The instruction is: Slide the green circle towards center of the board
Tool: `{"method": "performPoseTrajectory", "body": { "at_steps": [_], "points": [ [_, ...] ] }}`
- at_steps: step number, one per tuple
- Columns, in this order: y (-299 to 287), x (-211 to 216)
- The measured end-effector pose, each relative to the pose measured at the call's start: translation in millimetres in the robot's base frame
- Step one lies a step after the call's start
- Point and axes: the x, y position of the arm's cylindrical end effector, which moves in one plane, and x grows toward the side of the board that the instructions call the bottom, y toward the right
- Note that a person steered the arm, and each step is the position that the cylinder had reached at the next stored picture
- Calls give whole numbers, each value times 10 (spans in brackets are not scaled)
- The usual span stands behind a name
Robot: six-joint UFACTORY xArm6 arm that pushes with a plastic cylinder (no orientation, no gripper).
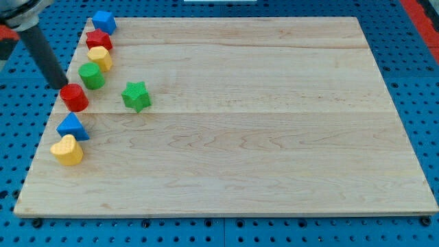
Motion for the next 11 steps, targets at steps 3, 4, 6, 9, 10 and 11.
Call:
{"method": "performPoseTrajectory", "body": {
  "at_steps": [3, 4, 6, 9, 10, 11],
  "points": [
    [771, -194],
    [1284, -317],
    [1976, -686],
    [2851, -10],
    [2809, -308],
    [2515, -437]
  ]
}}
